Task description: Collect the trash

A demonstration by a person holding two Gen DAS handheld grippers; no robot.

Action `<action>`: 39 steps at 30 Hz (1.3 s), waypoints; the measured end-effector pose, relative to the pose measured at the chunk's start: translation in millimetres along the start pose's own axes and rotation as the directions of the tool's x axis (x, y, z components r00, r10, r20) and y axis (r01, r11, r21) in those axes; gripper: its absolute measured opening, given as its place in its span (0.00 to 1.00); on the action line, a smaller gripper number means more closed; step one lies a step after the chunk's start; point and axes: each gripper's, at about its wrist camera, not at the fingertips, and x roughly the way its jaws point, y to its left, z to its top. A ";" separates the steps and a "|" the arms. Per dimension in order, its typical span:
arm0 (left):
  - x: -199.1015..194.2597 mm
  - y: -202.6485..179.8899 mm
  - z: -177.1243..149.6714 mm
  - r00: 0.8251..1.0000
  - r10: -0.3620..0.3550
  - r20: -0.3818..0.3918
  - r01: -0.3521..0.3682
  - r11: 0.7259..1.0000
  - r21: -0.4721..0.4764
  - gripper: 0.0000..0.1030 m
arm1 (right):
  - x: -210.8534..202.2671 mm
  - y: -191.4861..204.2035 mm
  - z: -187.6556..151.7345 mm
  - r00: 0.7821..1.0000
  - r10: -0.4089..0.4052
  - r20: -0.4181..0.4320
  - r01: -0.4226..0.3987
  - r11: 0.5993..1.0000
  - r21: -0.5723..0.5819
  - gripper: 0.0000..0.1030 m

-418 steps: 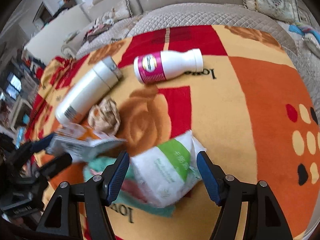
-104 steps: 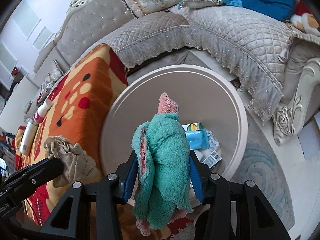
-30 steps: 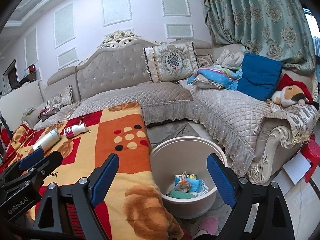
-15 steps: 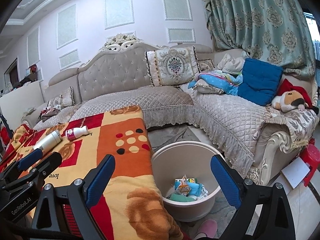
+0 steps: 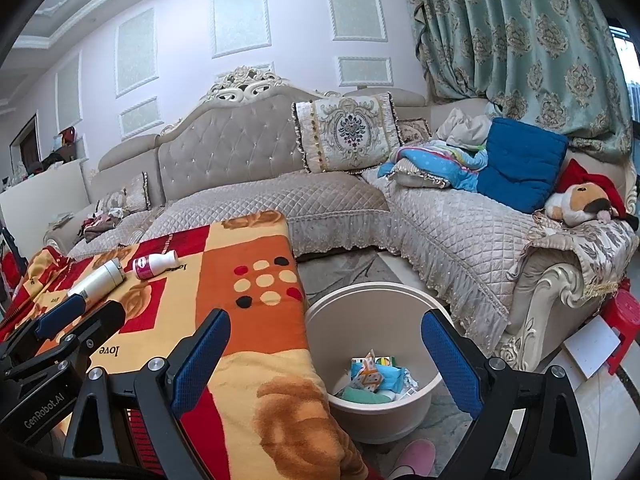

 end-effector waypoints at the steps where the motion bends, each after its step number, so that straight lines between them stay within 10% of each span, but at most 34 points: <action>1: 0.3 0.0 0.2 1.000 0.000 -0.002 0.000 1.000 0.001 0.71 | 0.2 0.1 0.0 1.000 0.001 -0.002 -0.001 1.000 0.000 0.92; 39: 6.2 1.9 -2.4 1.000 -0.007 -0.011 0.007 1.000 -0.007 0.71 | 3.0 1.3 0.4 1.000 0.002 -0.011 -0.002 1.000 -0.011 0.92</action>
